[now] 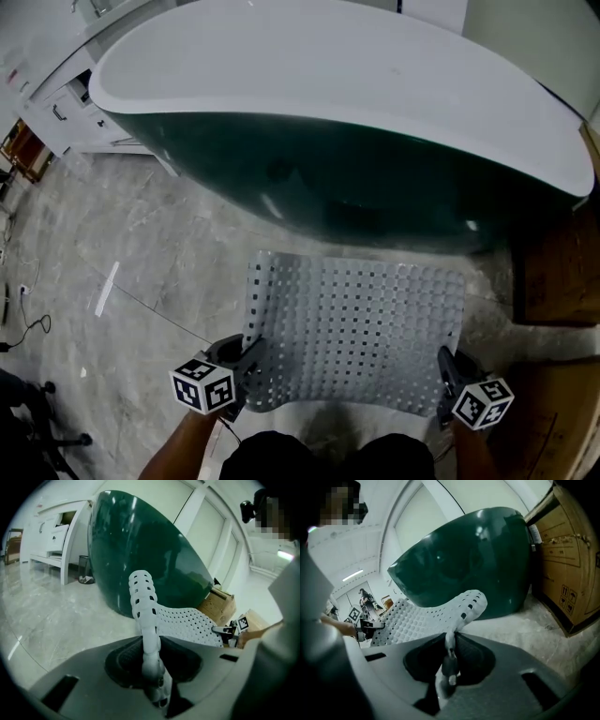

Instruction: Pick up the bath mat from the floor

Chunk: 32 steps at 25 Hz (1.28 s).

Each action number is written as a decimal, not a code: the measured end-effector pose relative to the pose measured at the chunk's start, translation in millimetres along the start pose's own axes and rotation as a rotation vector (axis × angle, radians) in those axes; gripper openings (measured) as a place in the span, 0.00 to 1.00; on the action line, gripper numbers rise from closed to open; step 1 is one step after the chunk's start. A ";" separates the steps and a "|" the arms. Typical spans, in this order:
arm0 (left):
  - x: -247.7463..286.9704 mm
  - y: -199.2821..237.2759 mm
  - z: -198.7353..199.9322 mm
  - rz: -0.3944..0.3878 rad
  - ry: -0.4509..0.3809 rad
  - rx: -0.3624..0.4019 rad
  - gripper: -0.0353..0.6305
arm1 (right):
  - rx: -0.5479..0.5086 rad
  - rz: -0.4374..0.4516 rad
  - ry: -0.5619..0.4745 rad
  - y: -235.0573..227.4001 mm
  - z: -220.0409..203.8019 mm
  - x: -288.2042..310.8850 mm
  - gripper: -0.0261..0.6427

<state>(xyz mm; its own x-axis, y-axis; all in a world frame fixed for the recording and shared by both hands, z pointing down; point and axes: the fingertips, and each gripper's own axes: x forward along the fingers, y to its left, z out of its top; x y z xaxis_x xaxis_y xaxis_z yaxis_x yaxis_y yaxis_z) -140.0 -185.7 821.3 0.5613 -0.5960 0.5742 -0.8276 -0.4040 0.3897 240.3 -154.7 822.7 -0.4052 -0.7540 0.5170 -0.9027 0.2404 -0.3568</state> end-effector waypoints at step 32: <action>-334.2 -189.2 318.6 0.019 -0.168 0.002 0.17 | -0.009 0.017 -0.185 225.9 363.0 -281.1 0.11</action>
<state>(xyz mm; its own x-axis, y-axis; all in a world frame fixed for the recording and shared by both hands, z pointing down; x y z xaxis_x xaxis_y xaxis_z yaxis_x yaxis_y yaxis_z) -171.0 -131.2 326.3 0.5379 -0.7112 0.4525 -0.8380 -0.3927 0.3789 202.8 -110.4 314.3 -0.3877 -0.8492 0.3585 -0.8974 0.2589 -0.3574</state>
